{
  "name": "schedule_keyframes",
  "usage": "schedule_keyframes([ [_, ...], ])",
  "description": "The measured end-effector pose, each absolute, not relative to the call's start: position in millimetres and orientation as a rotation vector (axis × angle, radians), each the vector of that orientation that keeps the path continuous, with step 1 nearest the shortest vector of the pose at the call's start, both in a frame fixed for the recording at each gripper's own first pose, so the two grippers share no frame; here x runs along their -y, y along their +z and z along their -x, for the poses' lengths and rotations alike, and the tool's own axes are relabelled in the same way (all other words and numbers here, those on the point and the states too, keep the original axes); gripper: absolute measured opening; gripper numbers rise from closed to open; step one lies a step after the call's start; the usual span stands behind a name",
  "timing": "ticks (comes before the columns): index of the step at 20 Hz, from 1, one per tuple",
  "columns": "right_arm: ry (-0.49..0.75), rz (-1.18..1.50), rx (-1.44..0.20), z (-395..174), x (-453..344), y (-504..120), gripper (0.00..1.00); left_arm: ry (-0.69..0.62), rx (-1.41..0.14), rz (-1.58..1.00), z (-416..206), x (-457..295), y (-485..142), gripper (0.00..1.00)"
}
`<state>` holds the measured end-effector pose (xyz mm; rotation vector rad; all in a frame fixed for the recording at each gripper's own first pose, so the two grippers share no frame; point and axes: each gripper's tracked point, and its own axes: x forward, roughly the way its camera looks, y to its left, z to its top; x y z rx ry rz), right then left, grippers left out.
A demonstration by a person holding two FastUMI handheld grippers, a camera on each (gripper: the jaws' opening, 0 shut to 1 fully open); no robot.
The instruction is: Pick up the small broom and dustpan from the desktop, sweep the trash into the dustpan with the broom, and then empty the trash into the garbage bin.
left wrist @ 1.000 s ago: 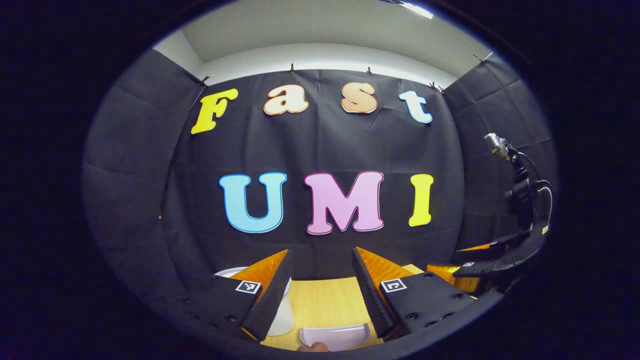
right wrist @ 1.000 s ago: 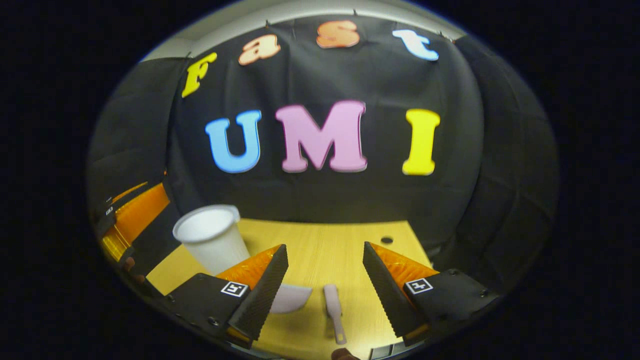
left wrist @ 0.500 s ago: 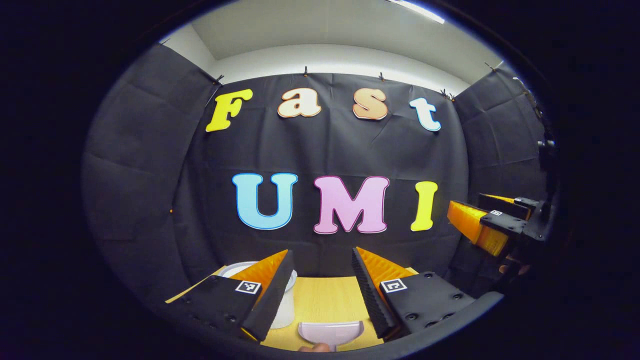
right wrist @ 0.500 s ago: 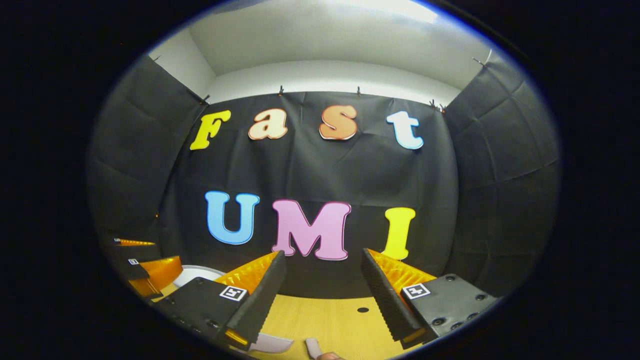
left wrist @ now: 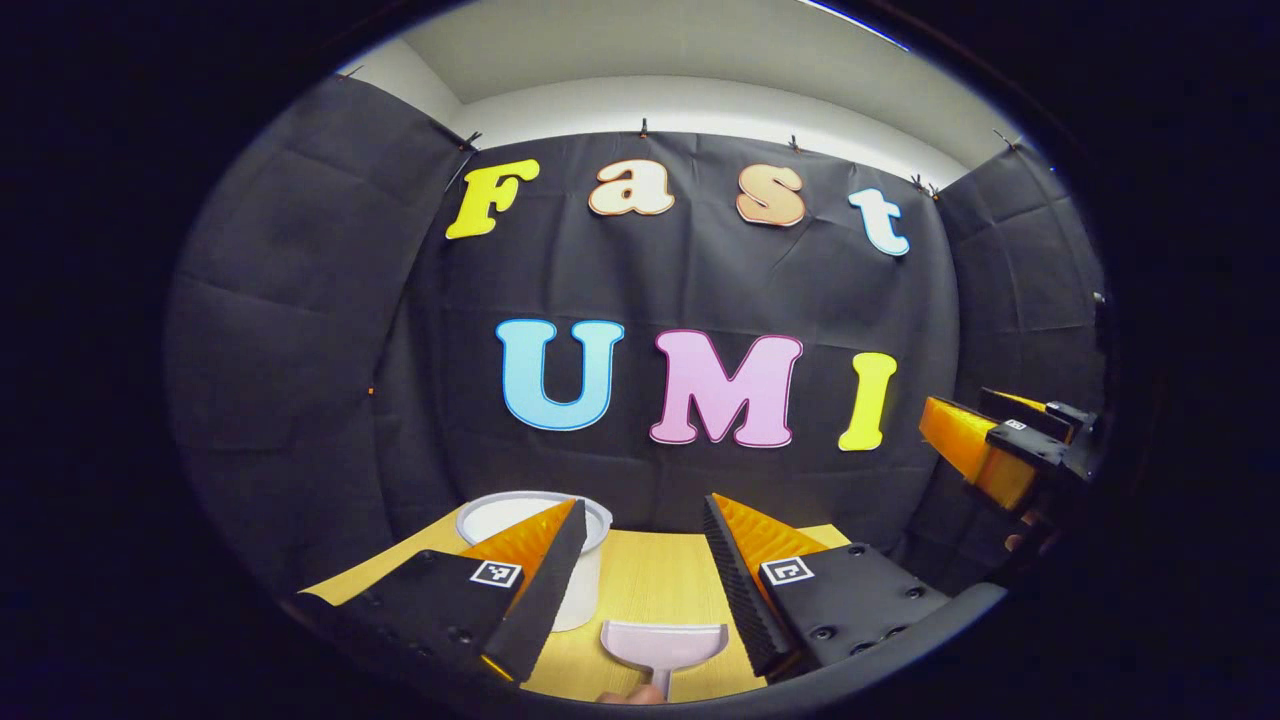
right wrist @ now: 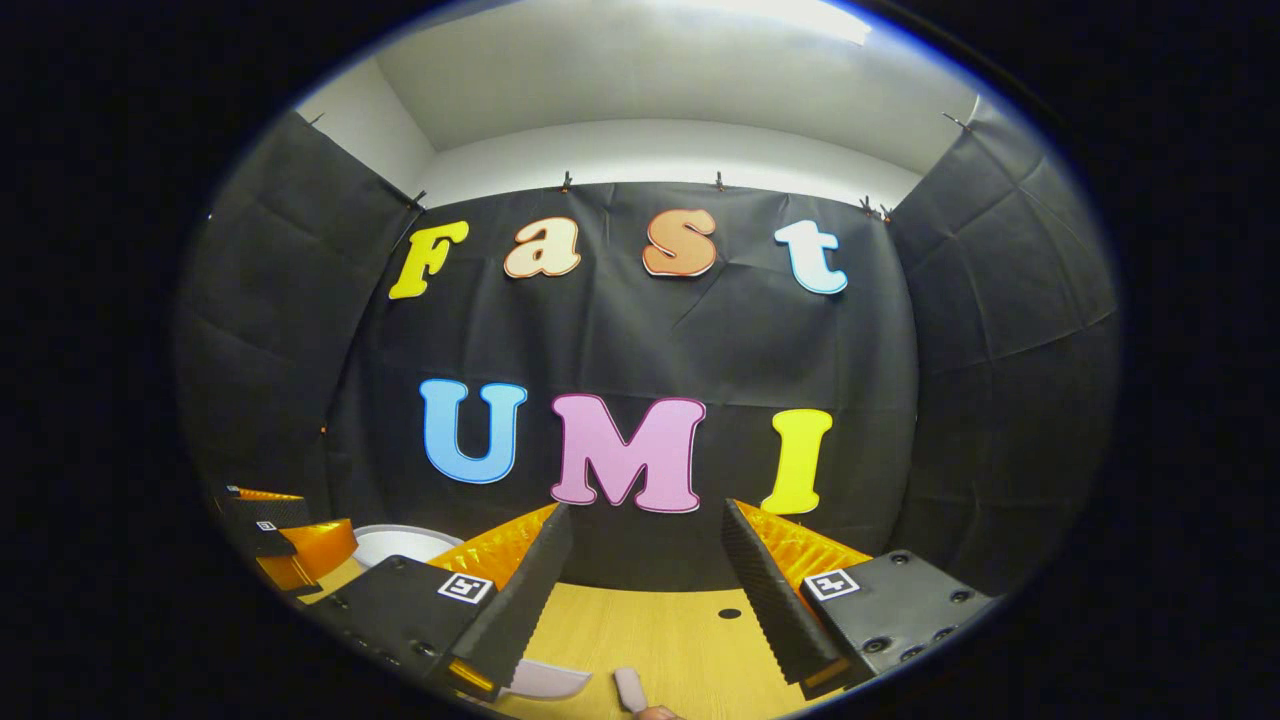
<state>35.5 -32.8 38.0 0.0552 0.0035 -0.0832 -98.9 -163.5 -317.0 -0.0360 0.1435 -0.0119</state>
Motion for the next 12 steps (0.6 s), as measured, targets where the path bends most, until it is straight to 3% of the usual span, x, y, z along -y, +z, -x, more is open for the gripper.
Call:
schedule_keyframes([
  [12, -0.062, -0.044, -0.04, -19, 22, 28, 0.97, -0.025, -0.129, -0.023, 94, 162, -314, 0.7],
])
